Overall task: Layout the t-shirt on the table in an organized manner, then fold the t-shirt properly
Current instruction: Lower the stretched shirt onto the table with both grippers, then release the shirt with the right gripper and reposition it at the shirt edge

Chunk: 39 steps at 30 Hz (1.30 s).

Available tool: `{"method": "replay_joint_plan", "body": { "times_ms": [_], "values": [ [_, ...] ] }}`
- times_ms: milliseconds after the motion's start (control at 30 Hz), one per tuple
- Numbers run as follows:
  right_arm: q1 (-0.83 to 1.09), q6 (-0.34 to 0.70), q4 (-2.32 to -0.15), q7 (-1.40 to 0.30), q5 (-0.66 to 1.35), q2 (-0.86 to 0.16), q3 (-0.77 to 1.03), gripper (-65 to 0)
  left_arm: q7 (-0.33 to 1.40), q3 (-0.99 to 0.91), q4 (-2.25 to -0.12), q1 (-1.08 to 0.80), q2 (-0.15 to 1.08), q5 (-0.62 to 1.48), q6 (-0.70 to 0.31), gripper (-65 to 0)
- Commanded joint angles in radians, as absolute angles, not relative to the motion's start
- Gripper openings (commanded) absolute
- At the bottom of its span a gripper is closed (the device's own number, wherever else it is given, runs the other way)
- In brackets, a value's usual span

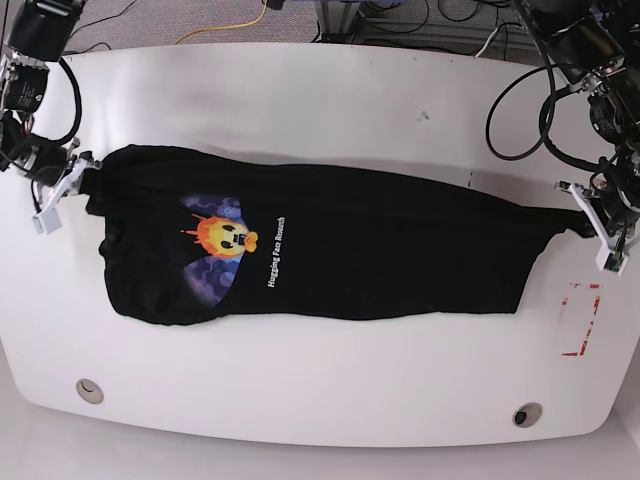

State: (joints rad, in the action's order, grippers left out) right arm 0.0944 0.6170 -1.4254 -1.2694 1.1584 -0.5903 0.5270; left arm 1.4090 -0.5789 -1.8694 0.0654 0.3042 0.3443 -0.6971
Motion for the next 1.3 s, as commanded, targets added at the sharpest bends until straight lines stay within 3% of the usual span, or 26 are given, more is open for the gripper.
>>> {"method": "replay_joint_plan", "body": {
  "times_ms": [0, 600, 667, 900, 1067, 1267],
  "values": [
    [0.157, 0.619, -1.501, -1.251, 1.176, -0.59, 0.542, -65.0, 1.396, -0.602, -1.888, 0.038, 0.34, 0.329, -0.698, -65.0],
    [0.366, 0.615, -1.589, -1.251, 1.17, -0.461, 0.539, -63.1, 1.396, -0.694, -1.882, -0.231, 0.386, 0.326, -0.698, -64.9],
    [0.377, 0.608, -1.589, -1.25, 1.164, -0.456, 0.539, -57.9, 1.396, -0.694, -1.882, -0.237, 0.384, 0.326, -0.698, -64.7],
    [0.384, 0.538, -1.601, -1.25, 1.138, -0.435, 0.541, -28.9, 1.396, -0.691, -1.882, -0.237, 0.386, 0.326, -0.698, -64.4],
    [0.386, 0.533, -1.659, -1.25, 1.132, -0.435, 0.542, -18.1, 1.396, -0.69, -1.882, -0.237, 0.386, 0.326, -0.698, -63.7],
    [0.374, 0.533, -1.667, -1.25, 1.132, -0.438, 0.598, -8.7, 1.396, -0.662, -1.882, -0.237, 0.397, 0.326, -0.698, -48.9]
  ]
}}
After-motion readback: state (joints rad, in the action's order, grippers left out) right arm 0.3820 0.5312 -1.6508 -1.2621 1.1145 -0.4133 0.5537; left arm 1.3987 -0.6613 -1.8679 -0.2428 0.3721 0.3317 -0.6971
